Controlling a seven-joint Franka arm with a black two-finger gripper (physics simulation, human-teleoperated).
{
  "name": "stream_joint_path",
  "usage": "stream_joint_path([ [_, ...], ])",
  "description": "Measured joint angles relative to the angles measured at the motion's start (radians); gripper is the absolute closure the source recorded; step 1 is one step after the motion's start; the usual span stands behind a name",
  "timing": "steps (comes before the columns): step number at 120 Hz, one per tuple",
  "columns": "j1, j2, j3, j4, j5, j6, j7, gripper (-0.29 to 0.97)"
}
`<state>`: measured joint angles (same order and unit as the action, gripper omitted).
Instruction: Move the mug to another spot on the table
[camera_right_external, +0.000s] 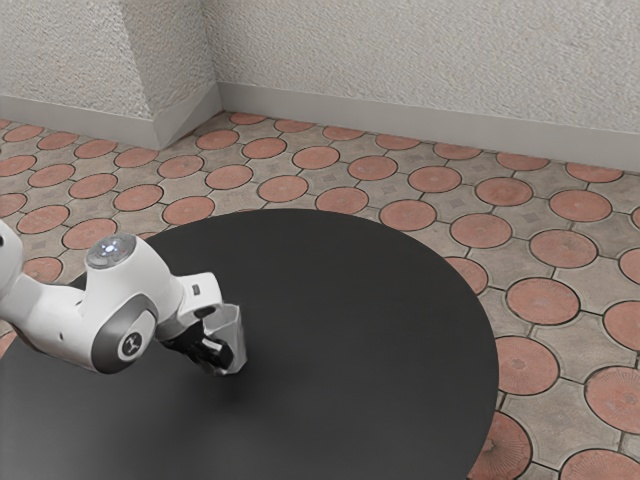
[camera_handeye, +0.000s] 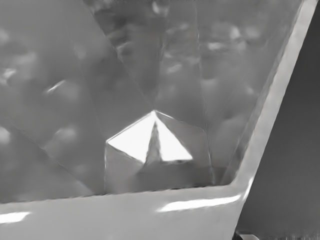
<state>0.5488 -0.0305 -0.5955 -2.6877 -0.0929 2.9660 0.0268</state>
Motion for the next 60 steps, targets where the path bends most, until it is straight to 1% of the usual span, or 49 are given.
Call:
stream_joint_path([
  [11,0.003,-0.002,-0.003,-0.010,-0.003,-0.018,-0.010,0.17],
  [24,0.005,-0.003,-0.008,-0.025,-0.020,-0.031,-0.024,0.10],
  [40,0.004,-0.007,-0.019,-0.036,-0.038,-0.041,-0.040,0.06],
  [60,0.000,-0.015,-0.022,-0.048,-0.052,-0.047,-0.055,0.03],
])
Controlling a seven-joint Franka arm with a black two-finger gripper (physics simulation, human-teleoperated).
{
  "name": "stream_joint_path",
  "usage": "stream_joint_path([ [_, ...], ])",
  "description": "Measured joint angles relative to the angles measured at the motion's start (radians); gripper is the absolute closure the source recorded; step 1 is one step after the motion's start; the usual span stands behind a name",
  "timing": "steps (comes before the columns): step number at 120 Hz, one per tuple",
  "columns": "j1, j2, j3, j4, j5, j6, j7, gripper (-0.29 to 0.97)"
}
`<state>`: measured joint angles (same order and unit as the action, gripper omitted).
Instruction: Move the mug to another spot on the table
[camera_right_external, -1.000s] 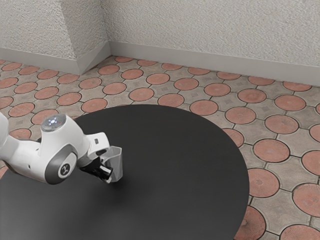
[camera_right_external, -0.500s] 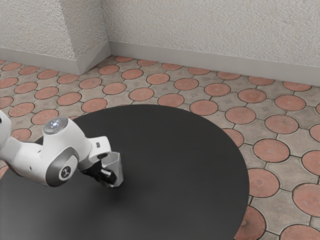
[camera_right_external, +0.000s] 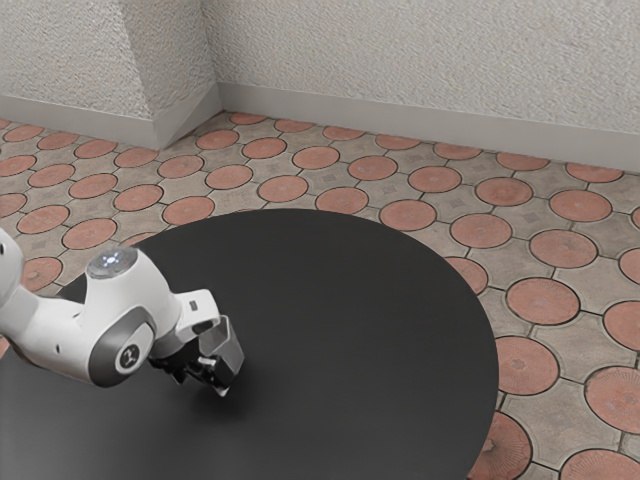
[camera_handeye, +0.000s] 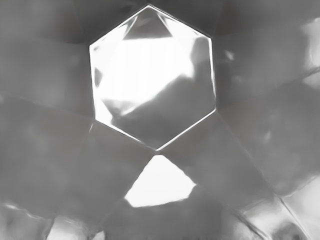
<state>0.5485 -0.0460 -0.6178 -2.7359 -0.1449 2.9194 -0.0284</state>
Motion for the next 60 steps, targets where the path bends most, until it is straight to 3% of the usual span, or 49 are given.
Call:
stream_joint_path([
  [60,0.007,-0.035,-0.061,-0.009,-0.021,-0.009,-0.031,0.00],
])
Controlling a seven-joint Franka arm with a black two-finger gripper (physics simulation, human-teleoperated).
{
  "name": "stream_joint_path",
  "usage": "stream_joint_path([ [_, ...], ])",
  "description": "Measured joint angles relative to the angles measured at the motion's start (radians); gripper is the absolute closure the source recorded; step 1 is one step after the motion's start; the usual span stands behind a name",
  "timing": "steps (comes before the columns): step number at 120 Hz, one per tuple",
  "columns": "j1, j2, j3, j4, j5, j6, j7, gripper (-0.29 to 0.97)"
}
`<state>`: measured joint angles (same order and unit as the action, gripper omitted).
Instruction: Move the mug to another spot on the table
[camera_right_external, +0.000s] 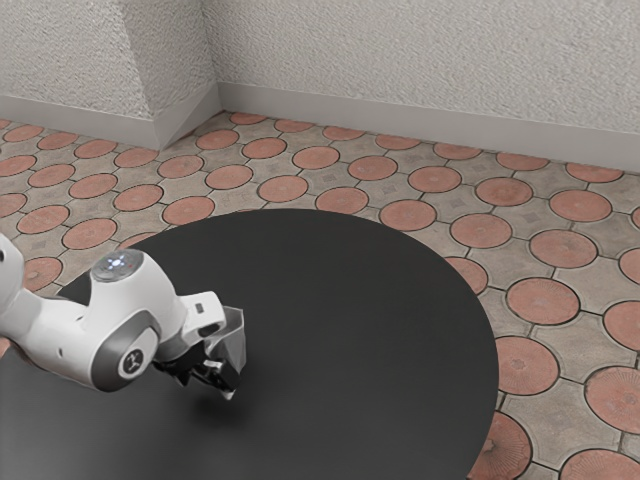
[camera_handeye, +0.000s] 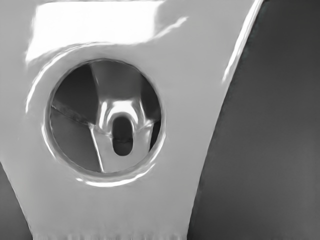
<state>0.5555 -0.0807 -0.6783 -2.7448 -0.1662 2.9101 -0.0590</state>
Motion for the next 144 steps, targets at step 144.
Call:
stream_joint_path([
  [144,-0.301,0.049,0.451,0.985,0.095,-1.067,0.043,0.00],
])
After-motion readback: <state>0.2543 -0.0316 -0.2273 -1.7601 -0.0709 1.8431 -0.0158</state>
